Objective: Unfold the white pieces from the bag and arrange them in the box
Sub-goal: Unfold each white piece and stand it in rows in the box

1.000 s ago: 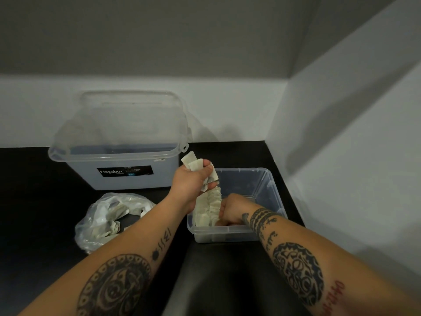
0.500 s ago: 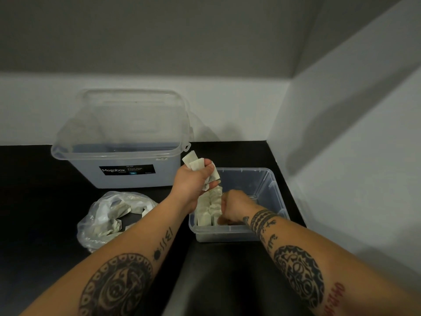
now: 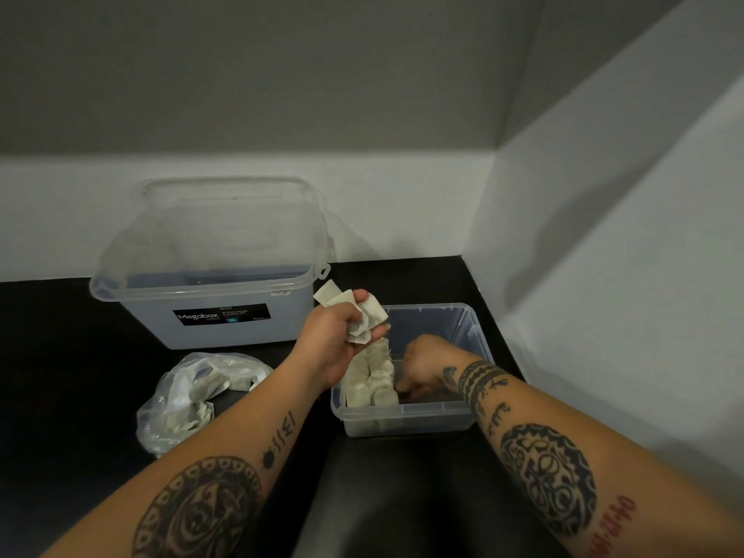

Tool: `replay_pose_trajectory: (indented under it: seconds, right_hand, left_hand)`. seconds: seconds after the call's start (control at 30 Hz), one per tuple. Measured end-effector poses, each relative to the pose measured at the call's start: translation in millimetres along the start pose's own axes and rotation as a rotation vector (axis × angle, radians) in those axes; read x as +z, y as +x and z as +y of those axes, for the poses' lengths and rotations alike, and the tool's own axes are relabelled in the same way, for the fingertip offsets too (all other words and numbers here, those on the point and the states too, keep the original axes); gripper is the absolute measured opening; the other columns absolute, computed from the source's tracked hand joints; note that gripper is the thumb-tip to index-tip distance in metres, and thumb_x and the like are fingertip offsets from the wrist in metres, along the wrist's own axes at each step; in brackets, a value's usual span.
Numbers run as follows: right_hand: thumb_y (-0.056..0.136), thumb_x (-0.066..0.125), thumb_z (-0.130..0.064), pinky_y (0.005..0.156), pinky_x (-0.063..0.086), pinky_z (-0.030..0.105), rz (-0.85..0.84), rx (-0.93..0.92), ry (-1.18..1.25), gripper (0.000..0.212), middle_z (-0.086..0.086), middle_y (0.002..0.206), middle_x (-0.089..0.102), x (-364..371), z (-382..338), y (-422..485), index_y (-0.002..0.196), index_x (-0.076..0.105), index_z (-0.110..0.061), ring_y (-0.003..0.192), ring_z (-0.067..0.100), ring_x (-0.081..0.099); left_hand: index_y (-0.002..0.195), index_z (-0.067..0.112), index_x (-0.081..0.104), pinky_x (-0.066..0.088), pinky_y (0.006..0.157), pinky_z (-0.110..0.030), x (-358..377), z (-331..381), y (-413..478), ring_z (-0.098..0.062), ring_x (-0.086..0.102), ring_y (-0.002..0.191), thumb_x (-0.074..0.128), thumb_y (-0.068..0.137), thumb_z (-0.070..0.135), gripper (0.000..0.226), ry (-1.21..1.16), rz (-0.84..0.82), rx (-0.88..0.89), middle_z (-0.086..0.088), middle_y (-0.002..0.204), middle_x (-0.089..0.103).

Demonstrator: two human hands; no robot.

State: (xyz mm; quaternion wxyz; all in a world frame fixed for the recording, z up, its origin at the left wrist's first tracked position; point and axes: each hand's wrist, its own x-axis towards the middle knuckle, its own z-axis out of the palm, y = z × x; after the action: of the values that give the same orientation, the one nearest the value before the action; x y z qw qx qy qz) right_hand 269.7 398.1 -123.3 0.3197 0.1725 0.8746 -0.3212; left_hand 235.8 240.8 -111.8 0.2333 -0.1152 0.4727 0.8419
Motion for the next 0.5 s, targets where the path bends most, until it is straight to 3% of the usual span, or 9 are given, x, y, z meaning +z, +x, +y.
replay_pose_trajectory:
  seconds: [0.13, 0.23, 0.3, 0.37, 0.43, 0.5]
  right_hand:
    - [0.099, 0.06, -0.009, 0.071, 0.063, 0.03, 0.107, -0.045, 0.419, 0.015, 0.009, 0.101, 0.068, -21.6, -8.1, -19.6, 0.113, 0.063, -0.011, 0.082, 0.019, 0.072]
    - [0.1, 0.059, -0.018, 0.065, 0.053, 0.024, 0.407, -0.278, 0.482, 0.013, 0.001, 0.103, 0.067, -31.6, -11.2, -24.2, 0.112, 0.063, -0.019, 0.083, 0.013, 0.067]
    - [0.097, 0.065, -0.019, 0.074, 0.048, 0.018, 0.538, -0.476, 0.452, 0.017, -0.008, 0.102, 0.067, -37.3, -14.1, -27.1, 0.113, 0.068, -0.023, 0.089, 0.003, 0.063]
    - [0.093, 0.071, -0.021, 0.077, 0.044, 0.012, 0.503, -0.603, 0.314, 0.023, -0.014, 0.1, 0.065, -42.0, -18.3, -33.5, 0.115, 0.071, -0.026, 0.088, -0.002, 0.059]
    - [0.09, 0.075, -0.027, 0.075, 0.041, 0.01, 0.426, -0.621, 0.129, 0.027, -0.019, 0.097, 0.061, -43.6, -21.0, -38.1, 0.116, 0.072, -0.028, 0.085, -0.005, 0.058]
    - [0.086, 0.078, -0.031, 0.078, 0.046, 0.015, 0.381, -0.596, 0.052, 0.024, -0.019, 0.094, 0.063, -43.1, -19.7, -36.9, 0.11, 0.074, -0.028, 0.086, -0.003, 0.06]
  left_hand:
    - [0.112, 0.005, 0.066, 0.064, 0.076, -0.042, 0.5, -2.2, -1.6, -0.033, 0.07, 0.104, 0.053, 0.097, -0.01, 0.025, 0.061, -0.01, 0.001, -0.02, 0.121, 0.064]
    - [0.112, 0.008, 0.067, 0.062, 0.067, -0.035, 2.5, -5.1, -3.3, -0.03, 0.072, 0.1, 0.06, 0.096, -0.006, 0.022, 0.159, -0.005, 0.003, -0.018, 0.119, 0.067]
    - [0.111, 0.008, 0.068, 0.061, 0.068, -0.033, 5.4, -7.6, -5.6, -0.03, 0.072, 0.099, 0.065, 0.093, -0.006, 0.023, 0.236, -0.024, -0.01, -0.018, 0.119, 0.067]
    - [0.115, 0.006, 0.067, 0.06, 0.071, -0.034, 8.4, -9.6, -8.2, -0.031, 0.074, 0.1, 0.069, 0.09, -0.006, 0.028, 0.311, -0.085, -0.038, -0.021, 0.12, 0.068]
    - [0.121, 0.004, 0.064, 0.061, 0.073, -0.035, 11.0, -9.9, -11.4, -0.032, 0.074, 0.103, 0.07, 0.087, -0.009, 0.036, 0.364, -0.158, -0.067, -0.022, 0.12, 0.07]
    - [0.123, 0.004, 0.064, 0.061, 0.073, -0.034, 11.8, -8.1, -13.5, -0.032, 0.074, 0.105, 0.07, 0.087, -0.009, 0.039, 0.379, -0.215, -0.095, -0.021, 0.117, 0.071]
